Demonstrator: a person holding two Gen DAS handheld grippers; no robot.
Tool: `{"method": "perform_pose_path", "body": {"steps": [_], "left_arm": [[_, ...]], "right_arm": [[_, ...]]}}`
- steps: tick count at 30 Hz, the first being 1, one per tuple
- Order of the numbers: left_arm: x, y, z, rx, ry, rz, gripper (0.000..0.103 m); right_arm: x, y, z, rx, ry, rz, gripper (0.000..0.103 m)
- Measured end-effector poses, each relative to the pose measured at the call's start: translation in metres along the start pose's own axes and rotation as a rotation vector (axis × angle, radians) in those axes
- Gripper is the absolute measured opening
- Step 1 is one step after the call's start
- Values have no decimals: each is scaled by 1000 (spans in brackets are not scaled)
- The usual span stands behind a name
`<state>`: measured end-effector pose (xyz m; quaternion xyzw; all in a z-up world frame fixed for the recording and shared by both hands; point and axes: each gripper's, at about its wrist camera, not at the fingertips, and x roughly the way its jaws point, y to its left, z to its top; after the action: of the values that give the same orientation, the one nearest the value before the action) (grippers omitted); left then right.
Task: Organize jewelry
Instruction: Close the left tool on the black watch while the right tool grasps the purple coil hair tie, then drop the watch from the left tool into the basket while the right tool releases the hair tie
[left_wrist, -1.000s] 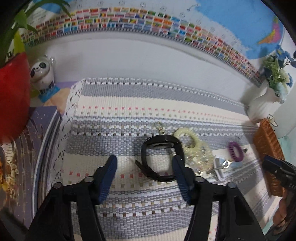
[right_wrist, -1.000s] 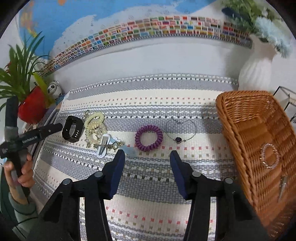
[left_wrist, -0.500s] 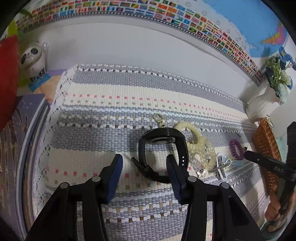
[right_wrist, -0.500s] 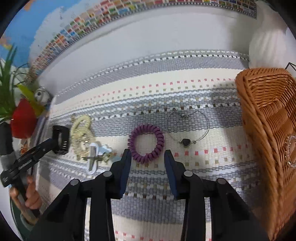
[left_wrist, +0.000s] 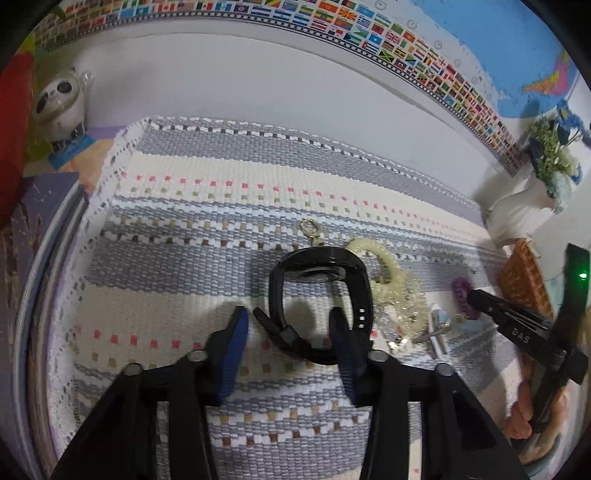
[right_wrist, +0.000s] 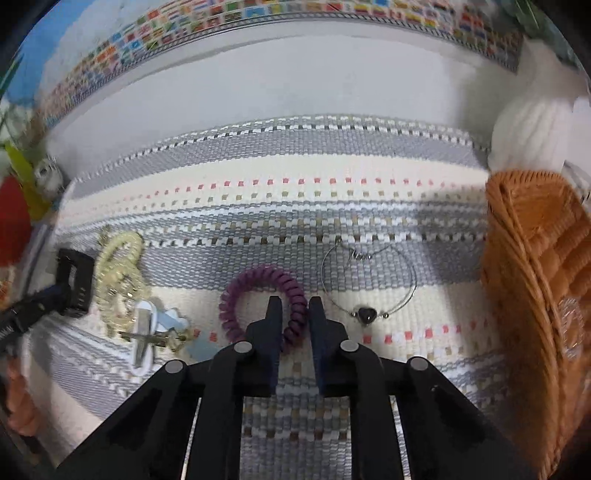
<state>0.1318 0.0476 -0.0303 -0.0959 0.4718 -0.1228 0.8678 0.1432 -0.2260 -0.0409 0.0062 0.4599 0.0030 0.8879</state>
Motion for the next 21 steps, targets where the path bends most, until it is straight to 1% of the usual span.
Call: {"method": "perform_pose_path", "body": {"steps": [1,3,6,9,11,13,21], "left_arm": [[0,-1,0,6,-4,13,29],[0,0,2,0,-8,12,27],[-4,0,1,6,-24,13,25],[-12,0,1,23,-59,23,18],[-20,-3,1,33,-84,-12,18],[-25,-6,1,40,-91,-38,17],[-32,-16,-3,64,-98,-80,17]], "right_arm": [[0,4,-1,-19,-6,-20,14],[-1,10,-3,-48,-16,-37,14],[-5,8,-5,-52,-15,-2,13],[-10,9,-5,-42,-20,32,12],[-17,7,-4,-32,-27,58,12],[-26,4,-7,-27,-42,70,12],[-61,-7,-14,-18,-88,91,12]]}}
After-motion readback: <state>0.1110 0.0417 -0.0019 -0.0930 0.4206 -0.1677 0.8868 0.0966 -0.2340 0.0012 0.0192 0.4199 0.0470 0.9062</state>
